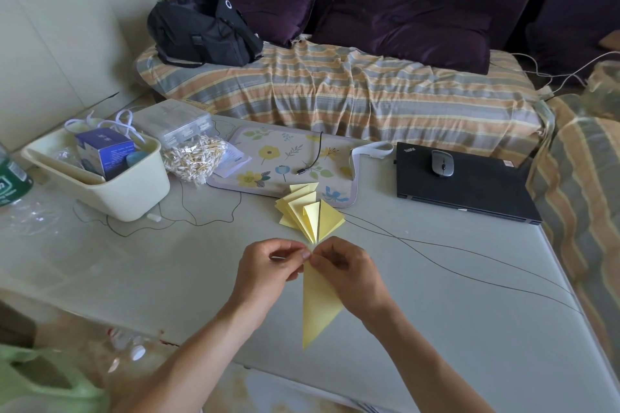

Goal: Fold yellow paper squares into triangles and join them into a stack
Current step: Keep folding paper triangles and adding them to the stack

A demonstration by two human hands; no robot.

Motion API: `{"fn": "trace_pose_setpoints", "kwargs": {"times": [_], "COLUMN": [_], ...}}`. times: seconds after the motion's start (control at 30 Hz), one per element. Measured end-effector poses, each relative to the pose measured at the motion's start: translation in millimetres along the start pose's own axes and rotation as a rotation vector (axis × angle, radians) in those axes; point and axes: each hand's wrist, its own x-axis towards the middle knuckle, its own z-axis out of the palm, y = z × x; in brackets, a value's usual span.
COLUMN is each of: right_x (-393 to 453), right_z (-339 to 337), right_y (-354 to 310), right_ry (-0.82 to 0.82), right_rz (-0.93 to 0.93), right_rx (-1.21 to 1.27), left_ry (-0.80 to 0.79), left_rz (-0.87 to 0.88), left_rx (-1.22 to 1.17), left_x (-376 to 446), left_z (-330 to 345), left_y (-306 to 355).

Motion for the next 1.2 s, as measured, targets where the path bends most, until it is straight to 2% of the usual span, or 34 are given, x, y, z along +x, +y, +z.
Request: {"fn": "trace_pose_setpoints", "kwargs": {"times": [0.17,0.37,0.6,0.93,1.2], "right_x": [0,-2,-2,-11,-34], "right_z": [-1,-1,1,2,1], "right_y": [1,-1,-4,-20,-36], "right_ry": [0.019,0.025,0.037,0.091,0.080], "right_rz": [-0.006,0.022,0.066,0.112,0.006], "right_rx": [-0.016,-0.018,-0.037,-0.084,-0.121], "left_ry": [-0.091,-0.062,0.006,-0.025,-0.004], "left_rz": [-0.164,-0.082,-0.081,-0.003,-0.075], "left_rx": [-0.122,-0.015,-0.039,0.048,0.030], "left_x": [0,-1,-3,-18,-33], "left_z": [-1,2,2,-3,-22], "left_y": [3,1,5,12,27]}}
